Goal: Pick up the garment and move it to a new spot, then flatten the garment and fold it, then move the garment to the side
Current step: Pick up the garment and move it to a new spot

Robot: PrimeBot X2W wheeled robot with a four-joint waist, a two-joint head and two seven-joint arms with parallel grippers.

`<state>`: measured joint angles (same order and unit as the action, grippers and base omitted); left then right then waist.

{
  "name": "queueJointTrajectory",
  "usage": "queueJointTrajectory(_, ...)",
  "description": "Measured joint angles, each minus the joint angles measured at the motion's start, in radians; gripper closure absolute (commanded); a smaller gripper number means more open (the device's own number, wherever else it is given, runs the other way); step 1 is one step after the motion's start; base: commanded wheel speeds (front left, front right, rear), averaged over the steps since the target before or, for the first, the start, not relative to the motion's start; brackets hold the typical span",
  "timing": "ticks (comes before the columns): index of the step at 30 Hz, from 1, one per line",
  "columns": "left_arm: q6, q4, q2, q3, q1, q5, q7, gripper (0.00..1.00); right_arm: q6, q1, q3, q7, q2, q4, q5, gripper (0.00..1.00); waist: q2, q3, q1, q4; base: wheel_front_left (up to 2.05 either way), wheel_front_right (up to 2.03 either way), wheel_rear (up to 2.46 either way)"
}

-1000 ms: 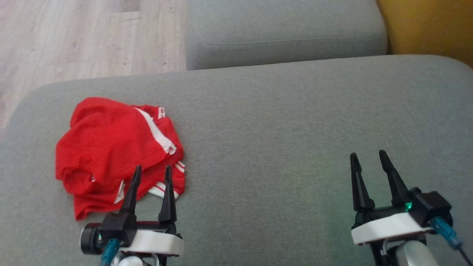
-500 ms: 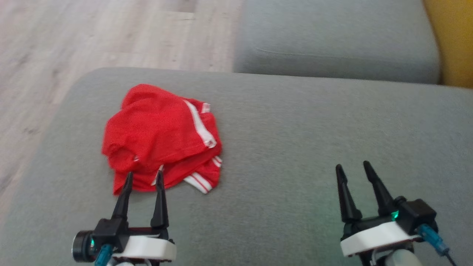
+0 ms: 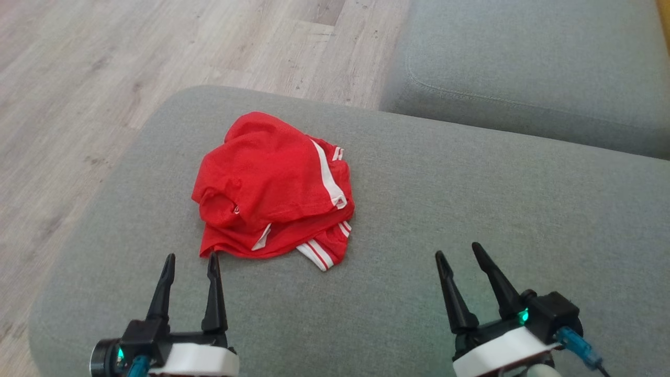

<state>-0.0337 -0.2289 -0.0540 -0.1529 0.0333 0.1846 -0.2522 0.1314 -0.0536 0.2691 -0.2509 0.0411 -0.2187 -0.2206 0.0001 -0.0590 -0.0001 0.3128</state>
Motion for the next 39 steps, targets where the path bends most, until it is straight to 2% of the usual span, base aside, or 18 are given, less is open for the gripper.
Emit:
queueJointTrajectory(5,0.037,-0.013,-0.008,0.012,-0.014,-0.010,0.000,0.00,0.000,0.000,0.014,0.000,0.000,0.000,0.000,0.00,0.0000,0.018,0.0000,-0.018,0.00,0.00,0.00)
queueJointTrajectory(8,0.079,-0.060,-0.055,0.009,-0.089,-0.032,0.005,0.00,0.000,0.003,0.014,0.000,0.000,0.000,0.002,0.00,0.0000,0.046,0.0001,-0.035,0.00,0.00,0.00)
queueJointTrajectory(11,0.127,-0.136,-0.121,-0.018,-0.249,-0.044,0.100,0.00,0.000,0.016,0.010,0.000,0.001,0.001,0.011,0.00,0.0000,0.087,0.0001,-0.055,0.00,0.00,0.00)
queueJointTrajectory(14,0.154,-0.235,-0.171,-0.051,-0.428,-0.028,0.237,0.00,0.000,0.054,0.012,0.000,0.002,0.005,0.015,0.00,0.0000,0.133,0.0003,-0.078,0.00,0.00,0.00)
queueJointTrajectory(16,0.158,-0.263,-0.188,-0.062,-0.479,-0.016,0.274,0.00,0.000,0.070,0.018,0.000,0.004,0.007,0.020,0.00,0.0000,0.148,0.0004,-0.088,0.00,0.00,0.00)
queueJointTrajectory(22,0.166,-0.431,-0.299,-0.154,-0.666,0.046,0.421,0.00,0.000,0.122,0.032,0.000,0.005,0.014,0.018,0.00,0.0000,0.220,0.0004,-0.166,0.00,0.00,0.00)
queueJointTrajectory(28,0.166,-0.566,-0.344,-0.220,-0.759,0.157,0.503,0.00,0.000,0.134,0.040,0.000,0.006,0.014,0.011,0.00,0.0000,0.279,0.0003,-0.228,0.00,0.00,0.00)
queueJointTrajectory(34,0.166,-0.652,-0.368,-0.246,-0.807,0.213,0.508,0.00,0.000,0.173,0.024,0.000,0.007,0.014,-0.008,0.00,-0.0001,0.316,0.0003,-0.263,0.00,0.00,0.00)
queueJointTrajectory(35,0.166,-0.657,-0.368,-0.257,-0.809,0.221,0.506,0.87,0.000,0.173,0.022,0.000,0.007,0.013,-0.008,0.00,-0.0001,0.319,0.0003,-0.265,0.00,0.00,0.00)
queueJointTrajectory(36,0.166,-0.658,-0.367,-0.269,-0.811,0.227,0.495,1.00,0.000,0.173,0.020,0.000,0.007,0.012,-0.008,0.00,-0.0001,0.320,0.0003,-0.266,0.00,0.00,0.00)
queueJointTrajectory(39,0.166,-0.663,-0.370,-0.288,-0.817,0.238,0.438,1.00,0.000,0.173,0.019,0.000,0.007,0.006,-0.008,0.00,-0.0001,0.313,0.0002,-0.265,0.00,0.00,0.00)
